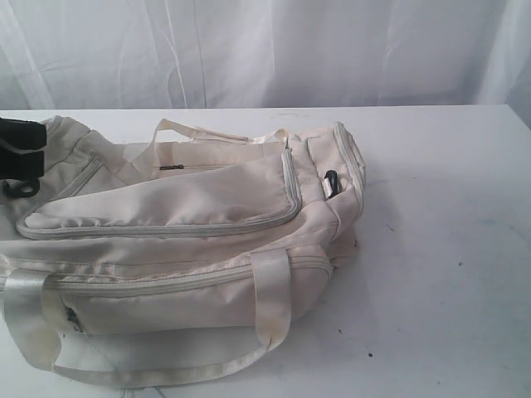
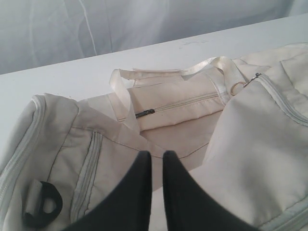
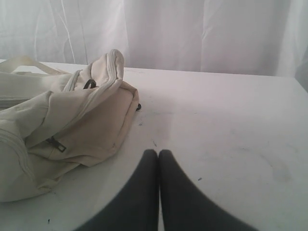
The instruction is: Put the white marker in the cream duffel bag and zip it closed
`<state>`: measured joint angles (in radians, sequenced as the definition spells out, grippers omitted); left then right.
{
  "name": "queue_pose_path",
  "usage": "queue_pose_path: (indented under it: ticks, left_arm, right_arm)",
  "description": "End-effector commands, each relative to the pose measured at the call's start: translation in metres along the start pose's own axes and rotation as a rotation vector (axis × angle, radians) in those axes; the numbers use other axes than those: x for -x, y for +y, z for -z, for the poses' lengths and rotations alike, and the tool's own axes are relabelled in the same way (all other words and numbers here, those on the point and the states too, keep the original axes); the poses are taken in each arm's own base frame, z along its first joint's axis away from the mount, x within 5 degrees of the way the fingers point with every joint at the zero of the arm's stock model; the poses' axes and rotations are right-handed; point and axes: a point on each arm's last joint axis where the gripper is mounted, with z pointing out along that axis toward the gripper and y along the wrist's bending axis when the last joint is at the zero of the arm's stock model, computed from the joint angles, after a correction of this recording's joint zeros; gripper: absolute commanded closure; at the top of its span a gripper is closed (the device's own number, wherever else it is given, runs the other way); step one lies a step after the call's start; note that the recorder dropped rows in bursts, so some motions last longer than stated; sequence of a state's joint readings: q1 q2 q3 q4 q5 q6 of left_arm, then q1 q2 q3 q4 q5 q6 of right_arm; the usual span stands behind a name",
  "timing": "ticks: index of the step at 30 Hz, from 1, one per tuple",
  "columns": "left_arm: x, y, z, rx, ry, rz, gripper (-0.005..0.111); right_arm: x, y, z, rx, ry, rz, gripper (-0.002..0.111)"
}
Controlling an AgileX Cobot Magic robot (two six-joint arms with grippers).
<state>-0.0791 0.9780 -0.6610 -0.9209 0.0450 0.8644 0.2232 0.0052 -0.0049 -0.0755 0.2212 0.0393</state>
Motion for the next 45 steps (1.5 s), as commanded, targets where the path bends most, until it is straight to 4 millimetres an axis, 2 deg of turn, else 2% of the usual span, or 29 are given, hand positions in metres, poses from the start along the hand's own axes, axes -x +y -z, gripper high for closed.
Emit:
queue_pose_path:
  ticks: [1, 36, 45]
  left_arm:
    - [0.0002, -0.0023, 0.0026, -0.014, -0.006, 0.021, 0.091]
    - [0.0017, -0.0024, 0.0057, -0.011, -0.019, 0.015, 0.091]
    - [-0.0028, 0.0014, 0.0063, 0.028, 0.035, -0.255, 0.091]
  right_arm:
    - [-0.0008, -0.0001, 0.0000, -0.003, -0.007, 0.008, 0.108]
    - [-0.0008, -0.0001, 0.0000, -0.003, -0.007, 0.008, 0.108]
    - [-0.0010, -0.0001, 0.0000, -0.003, -0.005, 0.008, 0.108]
